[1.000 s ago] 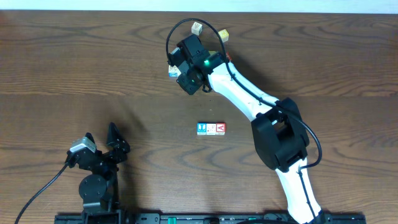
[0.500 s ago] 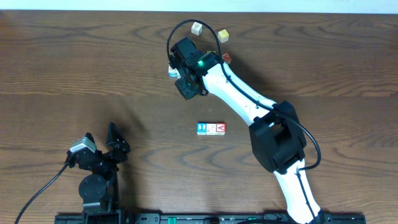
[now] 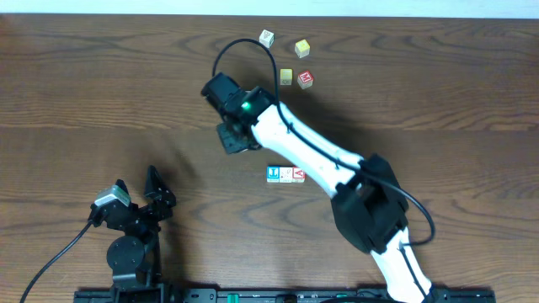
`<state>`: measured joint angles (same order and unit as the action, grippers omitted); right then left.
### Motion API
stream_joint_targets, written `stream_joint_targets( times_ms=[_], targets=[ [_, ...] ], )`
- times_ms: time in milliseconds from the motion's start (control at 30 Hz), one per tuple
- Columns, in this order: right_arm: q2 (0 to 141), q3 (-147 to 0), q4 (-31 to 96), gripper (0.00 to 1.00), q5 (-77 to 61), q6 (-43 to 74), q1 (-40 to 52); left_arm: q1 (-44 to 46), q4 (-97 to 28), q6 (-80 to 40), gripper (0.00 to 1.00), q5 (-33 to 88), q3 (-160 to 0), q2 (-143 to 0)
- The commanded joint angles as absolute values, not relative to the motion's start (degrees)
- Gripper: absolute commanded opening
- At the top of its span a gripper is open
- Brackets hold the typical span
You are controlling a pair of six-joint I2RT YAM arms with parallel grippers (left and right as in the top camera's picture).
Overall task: Lift 4 blocks
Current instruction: 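Grasp the red 'U' block with the right gripper and lift it, then carry the red 'U' block down to the left end of the row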
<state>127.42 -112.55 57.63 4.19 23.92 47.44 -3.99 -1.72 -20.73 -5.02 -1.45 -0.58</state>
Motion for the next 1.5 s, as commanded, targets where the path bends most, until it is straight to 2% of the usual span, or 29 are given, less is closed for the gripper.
stream_joint_targets(
  times_ms=[0,267,1000,1267,1467],
  targets=[
    [122.7,-113.7,58.4,0.01,10.5,29.6,50.2,-3.8,-3.8,-20.4,0.78,-5.5,-0.3,-0.3],
    [121.7,-113.4,62.5,0.01,14.5,36.4,51.9,-3.8,-3.8,-20.4,0.78,-5.5,-0.3,-0.3],
    [120.8,-105.6,63.2,0.01,19.0,38.6,51.0,-3.8,-3.8,-20.4,0.78,-5.5,-0.3,-0.3],
    [112.4,-104.2,67.6,0.01,21.6,35.1,50.3,-3.8,-3.8,-20.4,0.79,-5.5,-0.3,-0.3],
    [99.8,-92.2,67.0,0.01,22.1,35.3,47.2,-3.8,-3.8,-20.4,0.78,-5.5,-0.3,-0.3]
  ],
)
